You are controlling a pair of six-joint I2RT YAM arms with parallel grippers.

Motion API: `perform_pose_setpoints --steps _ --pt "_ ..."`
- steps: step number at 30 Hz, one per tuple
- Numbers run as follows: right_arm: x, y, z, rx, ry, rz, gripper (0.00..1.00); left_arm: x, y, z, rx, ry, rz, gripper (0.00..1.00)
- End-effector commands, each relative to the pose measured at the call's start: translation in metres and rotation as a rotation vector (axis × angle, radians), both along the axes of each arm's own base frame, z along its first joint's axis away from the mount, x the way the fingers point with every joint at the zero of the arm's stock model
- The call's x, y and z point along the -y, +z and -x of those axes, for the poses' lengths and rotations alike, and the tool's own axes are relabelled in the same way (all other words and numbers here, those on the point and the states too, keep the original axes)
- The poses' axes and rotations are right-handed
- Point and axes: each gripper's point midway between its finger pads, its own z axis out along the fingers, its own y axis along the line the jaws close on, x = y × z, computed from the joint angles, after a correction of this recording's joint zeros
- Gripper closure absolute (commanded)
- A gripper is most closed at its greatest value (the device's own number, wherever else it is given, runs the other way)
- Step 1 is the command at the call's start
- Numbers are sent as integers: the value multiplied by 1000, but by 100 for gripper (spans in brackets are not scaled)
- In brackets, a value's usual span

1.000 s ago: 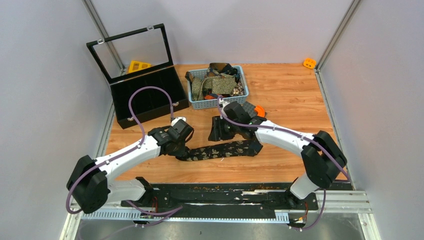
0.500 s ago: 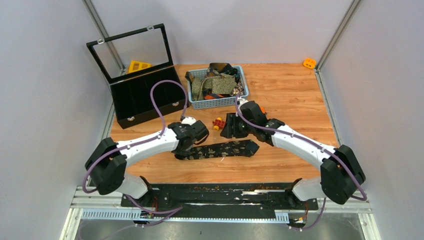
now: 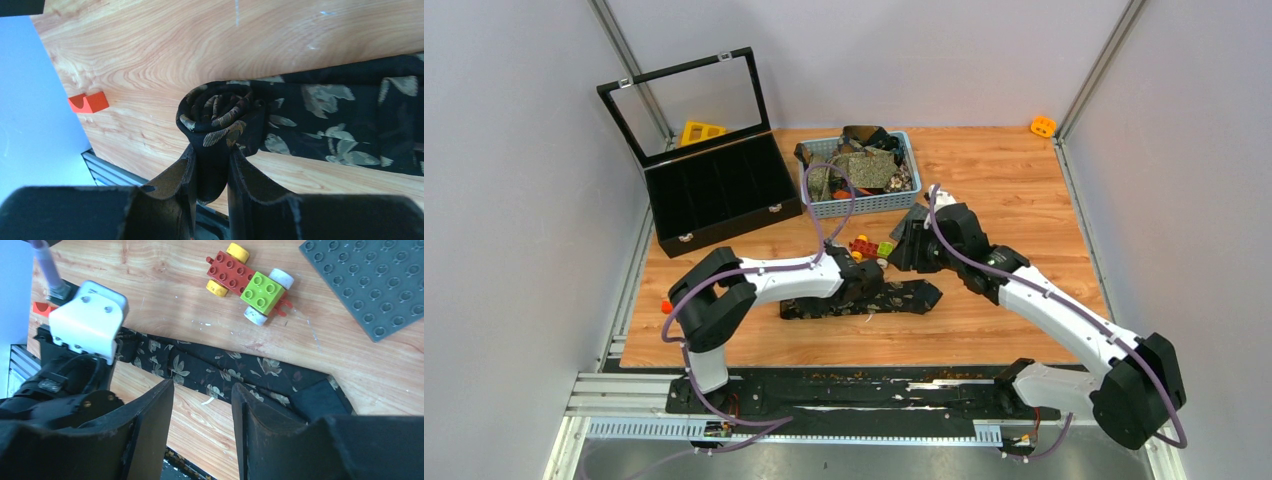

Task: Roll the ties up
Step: Roll the tie at the center of the board.

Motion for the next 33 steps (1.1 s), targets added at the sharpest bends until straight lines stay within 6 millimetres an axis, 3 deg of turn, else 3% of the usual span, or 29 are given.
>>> perform_pose_setpoints --steps 1,5,11,20,25,28,33 --pt "12 12 -1 45 -40 -6 53 21 -4 -3 26 4 19 82" --pt "16 14 1 47 -45 -6 53 36 -12 -2 2 -4 43 77" --pt "18 14 5 40 -50 -14 54 52 -17 -3 -6 -20 70 58" --pt "17 14 11 23 -41 -31 54 81 -19 -1 -23 -51 260 39" --pt "15 15 13 19 -32 -39 55 88 -1 -4 20 -69 365 33" --pt "13 11 11 14 -21 -35 55 90 24 -6 85 -83 460 27" --pt "-10 9 15 -14 82 -88 54 68 53 -10 203 -62 601 19"
